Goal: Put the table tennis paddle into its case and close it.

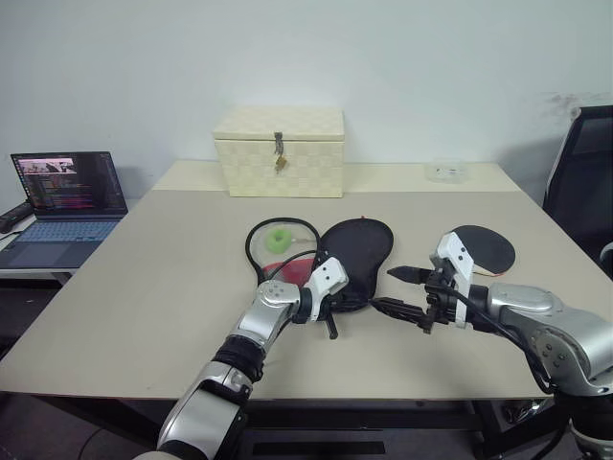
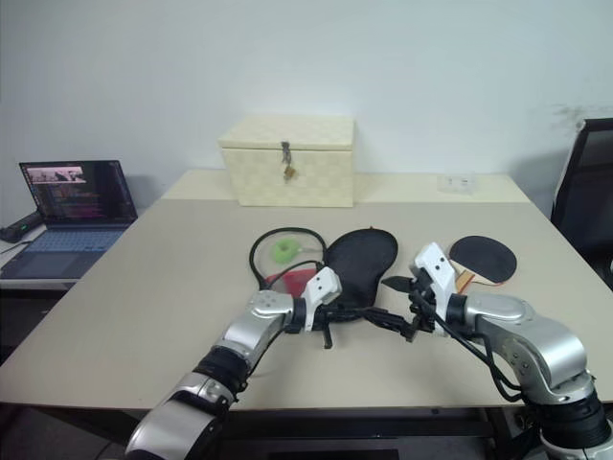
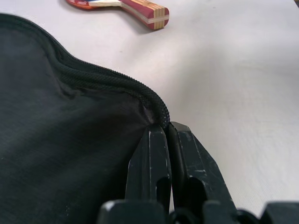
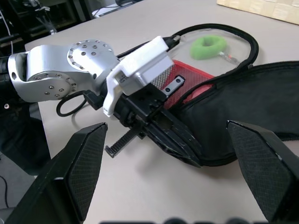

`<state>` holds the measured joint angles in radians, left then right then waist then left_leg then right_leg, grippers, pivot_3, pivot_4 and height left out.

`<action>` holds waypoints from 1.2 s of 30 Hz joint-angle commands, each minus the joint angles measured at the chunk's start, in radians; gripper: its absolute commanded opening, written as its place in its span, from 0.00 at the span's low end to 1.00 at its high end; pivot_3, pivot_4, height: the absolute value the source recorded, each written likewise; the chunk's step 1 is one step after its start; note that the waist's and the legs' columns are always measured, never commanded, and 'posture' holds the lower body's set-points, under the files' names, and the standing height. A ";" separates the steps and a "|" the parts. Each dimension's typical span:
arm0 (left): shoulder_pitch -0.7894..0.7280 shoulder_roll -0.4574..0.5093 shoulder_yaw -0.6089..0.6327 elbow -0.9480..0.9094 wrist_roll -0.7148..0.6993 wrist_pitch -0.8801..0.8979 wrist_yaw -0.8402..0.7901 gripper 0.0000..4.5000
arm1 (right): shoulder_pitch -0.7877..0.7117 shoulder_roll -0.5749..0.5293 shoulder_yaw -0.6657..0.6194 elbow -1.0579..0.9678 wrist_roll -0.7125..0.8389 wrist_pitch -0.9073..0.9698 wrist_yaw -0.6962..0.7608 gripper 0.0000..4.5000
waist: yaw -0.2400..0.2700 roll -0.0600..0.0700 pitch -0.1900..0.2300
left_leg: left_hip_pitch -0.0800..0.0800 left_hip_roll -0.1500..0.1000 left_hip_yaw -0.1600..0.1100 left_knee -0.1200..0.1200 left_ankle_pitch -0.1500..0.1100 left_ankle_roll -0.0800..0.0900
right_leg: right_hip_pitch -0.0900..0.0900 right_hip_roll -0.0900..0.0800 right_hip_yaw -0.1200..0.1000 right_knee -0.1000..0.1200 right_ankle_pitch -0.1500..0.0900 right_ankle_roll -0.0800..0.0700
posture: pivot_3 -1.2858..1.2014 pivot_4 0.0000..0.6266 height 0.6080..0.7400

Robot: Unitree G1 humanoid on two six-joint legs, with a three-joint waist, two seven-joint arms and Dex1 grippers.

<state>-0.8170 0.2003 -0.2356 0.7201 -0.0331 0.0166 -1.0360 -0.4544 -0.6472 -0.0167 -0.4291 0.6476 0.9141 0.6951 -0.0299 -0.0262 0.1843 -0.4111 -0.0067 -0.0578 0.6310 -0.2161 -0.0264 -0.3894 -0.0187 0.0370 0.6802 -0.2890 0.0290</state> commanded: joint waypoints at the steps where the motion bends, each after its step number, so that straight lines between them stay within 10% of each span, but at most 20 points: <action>1: -0.018 -0.006 0.021 -0.011 -0.015 -0.022 0.001 0.23 | -0.005 -0.013 -0.026 -0.040 0.008 -0.009 -0.006 1.00 | 0.000 0.000 0.000 | 0.000 0.000 0.000 0.000 0.000 0.000 | 0.000 0.000 0.000 0.000 0.000 0.000 | 0.52 0.24 1.00; 11: 0.163 0.105 0.077 -0.374 -0.107 0.113 -0.017 0.99 | -0.041 -0.005 0.001 0.011 -0.004 -0.013 0.002 1.00 | -0.004 0.000 0.000 | 0.001 0.002 -0.001 -0.001 0.000 0.000 | 0.000 0.000 0.001 0.001 0.000 0.000 | 0.52 0.24 1.00; 24: 0.363 0.320 0.395 -0.708 -0.349 0.378 0.090 0.99 | -0.256 0.220 0.041 0.429 -0.213 -0.073 -0.263 1.00 | -0.007 0.000 0.000 | 0.003 0.003 0.001 0.000 0.000 0.000 | 0.000 -0.001 0.002 0.001 0.000 -0.001 | 0.52 0.24 1.00; 36: 0.395 0.436 0.441 -0.721 -0.369 0.380 0.114 0.99 | -0.361 0.354 0.011 0.776 -0.346 -0.144 -0.381 1.00 | -0.001 0.001 0.000 | 0.002 0.002 0.001 -0.001 0.000 0.000 | 0.000 -0.002 0.002 0.001 0.000 -0.001 | 0.52 0.24 1.00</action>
<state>-0.4128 0.6167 0.1780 0.0433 -0.3818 0.4067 -0.9267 -0.7771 -0.2992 0.0221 0.3494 0.2976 0.7750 0.3230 -0.0314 -0.0256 0.1848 -0.4086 -0.0048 -0.0565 0.6297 -0.2160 -0.0266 -0.3895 -0.0203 0.0390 0.6810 -0.2885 0.0278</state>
